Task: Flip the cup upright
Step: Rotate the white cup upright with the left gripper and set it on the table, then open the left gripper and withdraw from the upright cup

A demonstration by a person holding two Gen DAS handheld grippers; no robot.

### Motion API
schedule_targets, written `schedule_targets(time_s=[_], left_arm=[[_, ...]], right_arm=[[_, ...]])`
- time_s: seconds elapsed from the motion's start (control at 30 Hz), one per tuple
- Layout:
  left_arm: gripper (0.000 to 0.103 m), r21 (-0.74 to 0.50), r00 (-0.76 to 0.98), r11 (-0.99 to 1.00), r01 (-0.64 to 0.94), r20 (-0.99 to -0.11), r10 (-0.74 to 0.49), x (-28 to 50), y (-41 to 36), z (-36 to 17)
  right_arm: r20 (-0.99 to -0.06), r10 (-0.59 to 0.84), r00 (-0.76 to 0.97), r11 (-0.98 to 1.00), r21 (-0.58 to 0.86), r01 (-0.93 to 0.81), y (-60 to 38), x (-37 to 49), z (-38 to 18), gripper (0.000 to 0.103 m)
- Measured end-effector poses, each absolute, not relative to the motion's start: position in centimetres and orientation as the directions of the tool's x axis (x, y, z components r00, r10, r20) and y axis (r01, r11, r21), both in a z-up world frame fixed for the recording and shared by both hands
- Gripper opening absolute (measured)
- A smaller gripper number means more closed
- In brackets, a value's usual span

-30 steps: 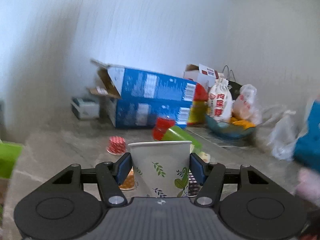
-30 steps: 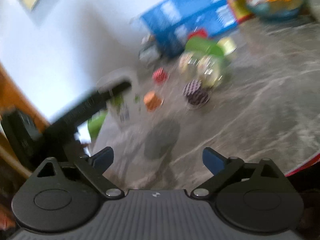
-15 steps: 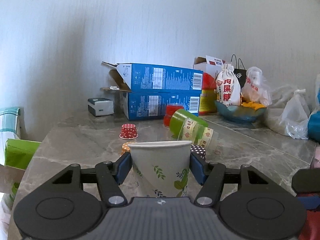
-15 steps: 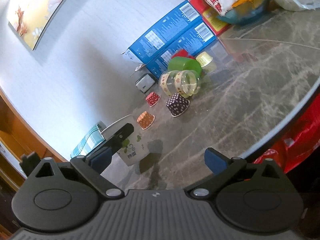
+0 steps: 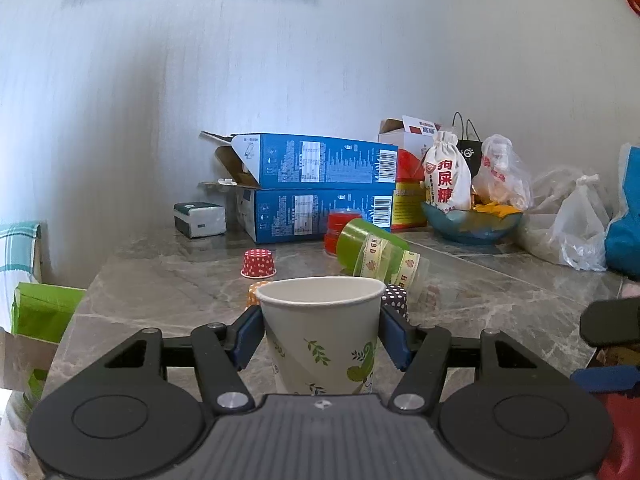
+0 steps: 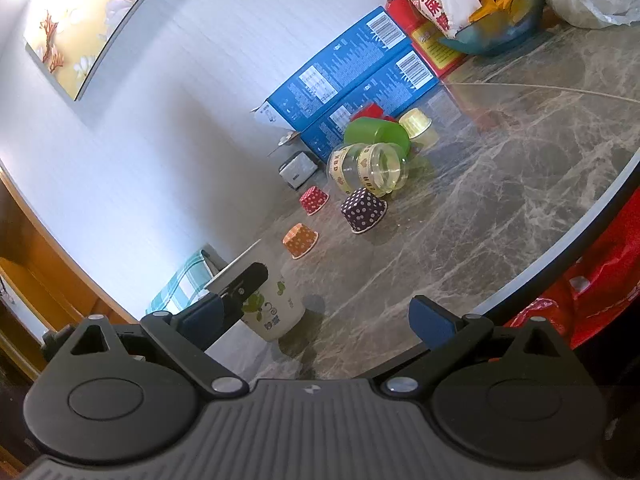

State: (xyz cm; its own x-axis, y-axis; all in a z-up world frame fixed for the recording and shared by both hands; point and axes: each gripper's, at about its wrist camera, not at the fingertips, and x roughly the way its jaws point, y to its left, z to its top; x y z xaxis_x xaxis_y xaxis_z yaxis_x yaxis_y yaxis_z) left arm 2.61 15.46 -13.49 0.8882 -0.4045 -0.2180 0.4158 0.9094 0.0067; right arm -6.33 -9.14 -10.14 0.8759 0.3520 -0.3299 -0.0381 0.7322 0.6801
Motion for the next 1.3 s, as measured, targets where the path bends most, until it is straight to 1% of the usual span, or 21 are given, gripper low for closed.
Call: schedule_targets(time_s=[0.17, 0.27, 0.37, 0.4, 0.43, 0.47, 0.5, 0.53, 0.6, 0.67, 0.73, 0.8, 0.87, 0.97, 1.07, 1.17, 1.23, 1.3], left_arm=[[0.067, 0.025, 0.883, 0.903, 0.429, -0.220, -0.414, 2.3, 15.7, -13.6], [0.068, 0.046, 0.883, 0.903, 0.428, -0.236, -0.407, 2.0, 15.9, -13.9], [0.068, 0.046, 0.877, 0.900, 0.433, -0.253, -0.408, 2.1, 16.3, -13.9], [0.069, 0.042, 0.874, 0.898, 0.437, -0.258, -0.413, 2.2, 16.5, -13.9], [0.073, 0.035, 0.867, 0.895, 0.445, -0.268, -0.421, 2.3, 16.7, -13.9], [0.083, 0.028, 0.857, 0.889, 0.457, -0.281, -0.432, 2.5, 16.9, -13.8], [0.089, 0.017, 0.845, 0.881, 0.472, -0.293, -0.447, 2.6, 17.1, -13.8], [0.091, 0.007, 0.836, 0.875, 0.483, -0.299, -0.459, 2.6, 17.3, -13.7], [0.100, -0.011, 0.817, 0.862, 0.506, -0.315, -0.483, 2.7, 17.7, -13.8], [0.100, -0.010, 0.800, 0.850, 0.527, -0.332, -0.500, 2.6, 18.3, -13.9], [0.100, -0.012, 0.777, 0.838, 0.545, -0.368, -0.511, 2.3, 19.0, -14.2], [0.100, -0.036, 0.755, 0.832, 0.553, -0.401, -0.519, 1.9, 20.1, -14.3], [0.100, -0.089, 0.726, 0.828, 0.554, -0.433, -0.533, 2.0, 21.4, -14.1], [0.100, -0.122, 0.706, 0.856, 0.503, -0.514, -0.488, 2.5, 22.9, -12.9], [0.100, -0.079, 0.724, 0.871, 0.486, -0.522, -0.451, 1.8, 24.1, -10.9], [0.100, 0.002, 0.754, 0.882, 0.471, -0.520, -0.401, 0.8, 24.6, -9.0], [0.100, 0.004, 0.758, 0.884, 0.468, -0.516, -0.399, 0.5, 25.1, -7.7], [0.100, -0.019, 0.741, 0.883, 0.469, -0.536, -0.405, 0.5, 25.6, -6.0]], right_arm=[[-0.330, 0.356, 0.874, 0.733, 0.679, -0.042, -9.0, -6.3, -10.0, 0.100], [-0.336, 0.353, 0.873, 0.743, 0.668, -0.043, -8.7, -6.2, -9.8, 0.100], [-0.342, 0.350, 0.872, 0.747, 0.663, -0.040, -8.6, -6.1, -9.8, 0.100], [-0.345, 0.347, 0.872, 0.750, 0.661, -0.037, -8.6, -6.1, -9.8, 0.100], [-0.348, 0.343, 0.873, 0.752, 0.658, -0.034, -8.5, -6.0, -9.8, 0.100], [-0.350, 0.341, 0.873, 0.754, 0.656, -0.032, -8.5, -6.0, -9.8, 0.100], [-0.351, 0.339, 0.873, 0.757, 0.653, -0.031, -8.4, -6.0, -9.8, 0.100], [-0.351, 0.337, 0.874, 0.760, 0.649, -0.032, -8.3, -6.0, -9.7, 0.100], [-0.353, 0.329, 0.876, 0.767, 0.641, -0.029, -8.2, -6.0, -9.5, 0.101], [-0.358, 0.314, 0.879, 0.780, 0.625, -0.024, -7.9, -6.0, -9.4, 0.102], [-0.372, 0.294, 0.881, 0.805, 0.593, -0.018, -7.3, -6.0, -9.1, 0.102], [-0.404, 0.254, 0.878, 0.847, 0.531, -0.001, -6.3, -6.1, -8.6, 0.102], [-0.431, 0.201, 0.880, 0.893, 0.450, 0.017, -4.8, -6.1, -8.0, 0.102], [-0.467, 0.109, 0.878, 0.941, 0.332, 0.060, -2.8, -6.1, -6.7, 0.102], [-0.518, 0.026, 0.855, 0.961, 0.249, 0.122, -1.4, -6.1, -5.3, 0.102], [-0.549, 0.031, 0.835, 0.966, 0.230, 0.115, -0.4, -6.1, -4.0, 0.102], [-0.557, 0.059, 0.828, 0.966, 0.241, 0.094, 0.1, -6.5, -3.0, 0.102], [-0.556, 0.085, 0.827, 0.960, 0.268, 0.082, 0.6, -6.9, -1.9, 0.102]])
